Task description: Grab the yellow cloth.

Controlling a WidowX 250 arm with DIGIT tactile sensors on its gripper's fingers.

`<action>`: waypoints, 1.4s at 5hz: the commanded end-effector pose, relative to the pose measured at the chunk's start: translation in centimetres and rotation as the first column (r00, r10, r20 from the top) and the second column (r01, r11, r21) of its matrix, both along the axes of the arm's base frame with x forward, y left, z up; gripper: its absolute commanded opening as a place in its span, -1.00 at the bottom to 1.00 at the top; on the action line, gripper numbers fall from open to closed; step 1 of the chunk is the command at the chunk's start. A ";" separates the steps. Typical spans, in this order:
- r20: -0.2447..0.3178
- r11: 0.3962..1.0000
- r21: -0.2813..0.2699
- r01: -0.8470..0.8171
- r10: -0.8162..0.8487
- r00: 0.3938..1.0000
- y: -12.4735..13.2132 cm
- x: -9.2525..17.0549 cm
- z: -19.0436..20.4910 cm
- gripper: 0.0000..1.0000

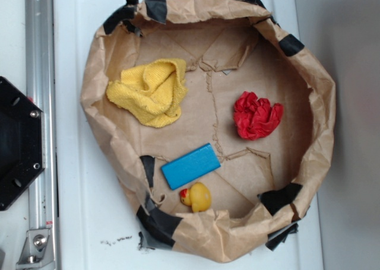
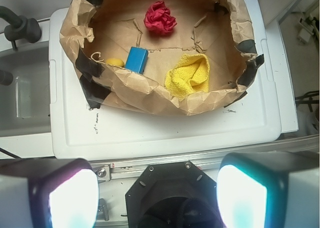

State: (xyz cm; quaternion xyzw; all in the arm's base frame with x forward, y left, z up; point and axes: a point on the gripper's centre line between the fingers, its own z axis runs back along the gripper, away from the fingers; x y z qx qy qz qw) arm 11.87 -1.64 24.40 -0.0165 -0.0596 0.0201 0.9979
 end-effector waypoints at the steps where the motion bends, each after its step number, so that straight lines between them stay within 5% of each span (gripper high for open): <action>1: 0.000 1.000 0.000 0.000 0.000 1.000 0.0 0.0 0.0 1.00; 2: 0.053 0.993 0.067 0.096 -0.100 0.994 1.5 5.0 -1.9 1.00; 3: -0.004 0.985 0.057 0.160 -0.160 0.987 2.3 9.4 -5.8 1.00; 5: -0.142 0.951 0.122 0.285 -0.268 0.953 2.5 10.5 -14.7 1.00; 7: -0.147 0.945 0.152 0.288 -0.266 0.953 5.8 10.3 -19.8 1.00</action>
